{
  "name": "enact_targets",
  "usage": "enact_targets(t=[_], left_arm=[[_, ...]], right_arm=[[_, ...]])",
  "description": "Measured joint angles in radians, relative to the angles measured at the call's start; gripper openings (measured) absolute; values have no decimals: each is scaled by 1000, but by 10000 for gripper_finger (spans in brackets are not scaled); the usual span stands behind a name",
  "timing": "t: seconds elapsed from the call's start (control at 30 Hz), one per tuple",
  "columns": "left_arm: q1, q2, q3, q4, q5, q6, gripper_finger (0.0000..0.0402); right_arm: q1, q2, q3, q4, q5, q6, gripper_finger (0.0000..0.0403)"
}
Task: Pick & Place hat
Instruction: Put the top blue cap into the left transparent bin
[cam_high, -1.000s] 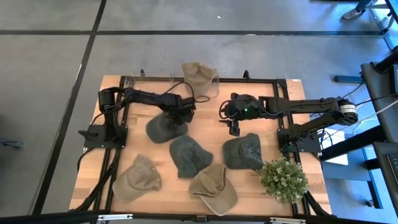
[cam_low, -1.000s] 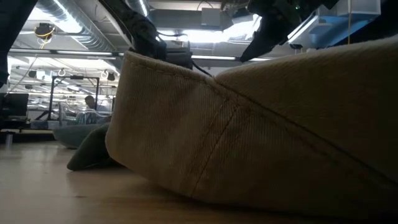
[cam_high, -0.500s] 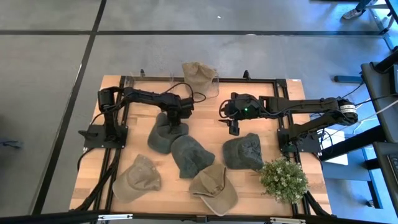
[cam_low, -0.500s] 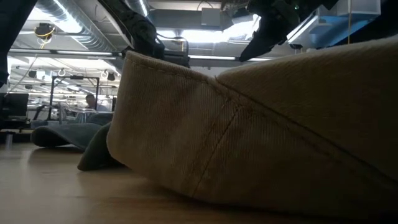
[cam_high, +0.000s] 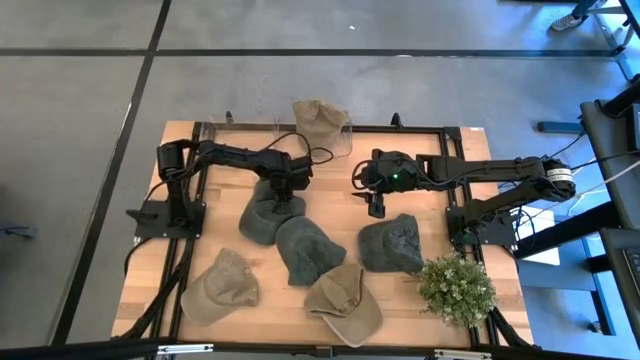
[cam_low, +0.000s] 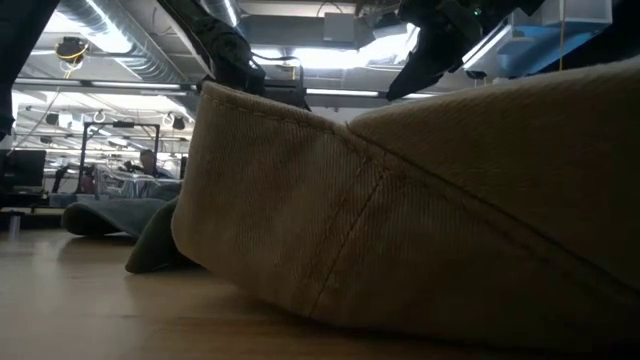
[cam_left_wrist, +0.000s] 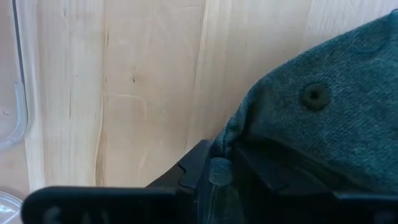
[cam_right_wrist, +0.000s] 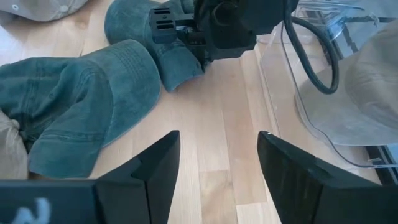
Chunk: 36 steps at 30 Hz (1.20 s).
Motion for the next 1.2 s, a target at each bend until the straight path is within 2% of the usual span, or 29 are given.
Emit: enact_targets(t=[0.23, 0.43, 0.7, 1.07, 1.2], left_arm=[[0, 1, 0, 2, 4, 18, 63], [3, 3, 2, 9, 48, 19, 13], [2, -14, 20, -16, 40, 3, 5], [2, -141, 56, -63, -8, -10, 2], [0, -185, 57, -81, -69, -27, 2]], right_arm=[[0, 0, 0, 0, 0, 0, 216], [0, 0, 0, -1, 0, 1, 216], [0, 0, 0, -4, 0, 1, 216], [0, 0, 0, -43, 0, 1, 216], [0, 0, 0, -43, 0, 0, 216]])
